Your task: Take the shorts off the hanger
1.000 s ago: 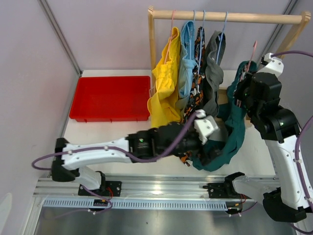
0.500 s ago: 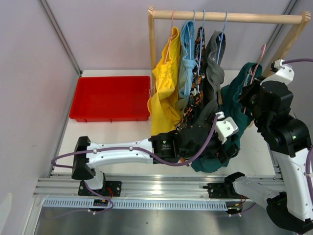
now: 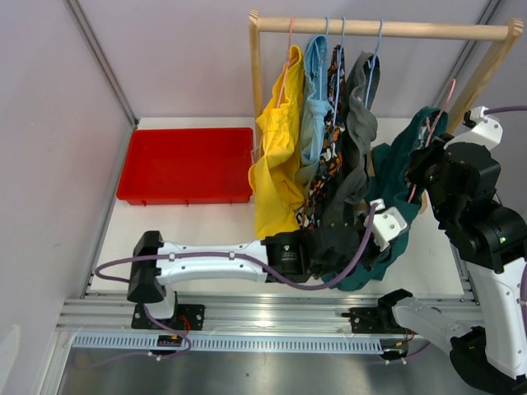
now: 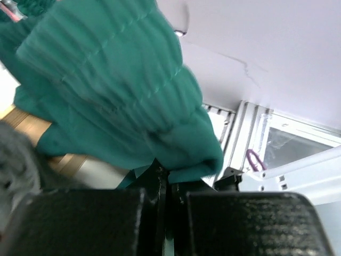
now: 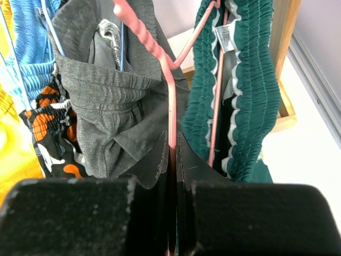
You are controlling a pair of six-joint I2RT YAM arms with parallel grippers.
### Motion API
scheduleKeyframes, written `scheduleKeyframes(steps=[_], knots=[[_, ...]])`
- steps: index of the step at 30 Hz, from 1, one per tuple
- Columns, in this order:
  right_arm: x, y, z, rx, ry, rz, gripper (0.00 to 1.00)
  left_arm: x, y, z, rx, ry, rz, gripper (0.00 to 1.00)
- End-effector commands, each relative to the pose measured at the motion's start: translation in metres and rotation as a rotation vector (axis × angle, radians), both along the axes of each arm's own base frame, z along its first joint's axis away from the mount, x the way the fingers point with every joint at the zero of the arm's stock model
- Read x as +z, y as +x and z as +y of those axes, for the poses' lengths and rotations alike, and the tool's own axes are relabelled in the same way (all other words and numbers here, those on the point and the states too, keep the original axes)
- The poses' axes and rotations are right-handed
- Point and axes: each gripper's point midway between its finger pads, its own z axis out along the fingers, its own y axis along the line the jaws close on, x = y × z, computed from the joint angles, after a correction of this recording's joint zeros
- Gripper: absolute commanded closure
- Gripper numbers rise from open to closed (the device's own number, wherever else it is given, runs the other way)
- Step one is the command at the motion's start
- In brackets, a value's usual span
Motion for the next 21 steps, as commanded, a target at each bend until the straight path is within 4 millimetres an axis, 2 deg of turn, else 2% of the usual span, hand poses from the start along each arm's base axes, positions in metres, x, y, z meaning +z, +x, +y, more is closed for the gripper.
scheduleKeyframes(steps=[1, 2, 3, 4, 5, 7, 8, 10, 11, 14, 15, 16, 17, 18, 19, 20, 21], knots=[[0.028, -0.008, -0.007, -0.019, 0.038, -0.095, 1.00, 0.010, -0.016, 0.032, 0.060, -0.015, -0.036, 1.00], [0.030, -0.009, -0.008, -0.023, 0.032, -0.100, 1.00, 0.021, -0.033, 0.046, 0.073, -0.031, -0.057, 1.00], [0.031, -0.008, -0.010, -0.029, 0.024, -0.101, 1.00, 0.010, -0.042, 0.053, 0.074, -0.014, -0.060, 1.00], [0.032, -0.008, -0.011, -0.037, 0.019, -0.102, 1.00, 0.009, -0.052, 0.058, 0.071, -0.023, -0.059, 1.00], [0.035, -0.008, -0.013, -0.040, 0.011, -0.108, 1.00, -0.012, -0.069, 0.070, 0.066, 0.010, -0.047, 1.00], [0.039, -0.009, -0.017, -0.056, 0.003, -0.116, 1.00, -0.024, -0.084, 0.080, 0.070, 0.023, -0.030, 1.00], [0.041, -0.010, -0.019, -0.061, 0.001, -0.119, 1.00, -0.047, -0.091, 0.086, 0.074, 0.057, -0.007, 1.00], [0.044, -0.012, -0.020, -0.064, 0.001, -0.124, 1.00, -0.058, -0.106, 0.091, 0.069, 0.064, 0.019, 1.00], [0.045, -0.013, -0.020, -0.065, 0.008, -0.126, 1.00, -0.072, -0.108, 0.093, 0.074, 0.077, 0.046, 1.00], [0.043, -0.019, -0.015, -0.034, 0.041, -0.115, 1.00, -0.076, -0.102, 0.088, 0.107, 0.080, 0.039, 1.00], [0.040, -0.023, -0.012, -0.011, 0.051, -0.098, 1.00, -0.086, -0.097, 0.084, 0.130, 0.107, 0.020, 1.00], [0.039, -0.029, -0.011, 0.006, 0.066, -0.096, 1.00, -0.077, -0.092, 0.077, 0.141, 0.098, 0.016, 1.00], [0.037, -0.033, -0.009, 0.022, 0.079, -0.086, 1.00, -0.078, -0.077, 0.074, 0.173, 0.110, 0.007, 1.00], [0.029, -0.041, -0.001, 0.069, 0.104, -0.053, 1.00, -0.069, -0.071, 0.062, 0.176, 0.109, 0.010, 1.00], [0.028, -0.051, 0.001, 0.099, 0.124, -0.048, 1.00, -0.069, -0.061, 0.058, 0.191, 0.121, 0.006, 1.00], [0.024, -0.058, 0.005, 0.128, 0.144, -0.029, 1.00, -0.068, -0.040, 0.055, 0.230, 0.130, 0.001, 1.00], [0.014, -0.070, 0.015, 0.187, 0.175, 0.023, 1.00, -0.051, -0.030, 0.044, 0.250, 0.104, -0.002, 1.00]])
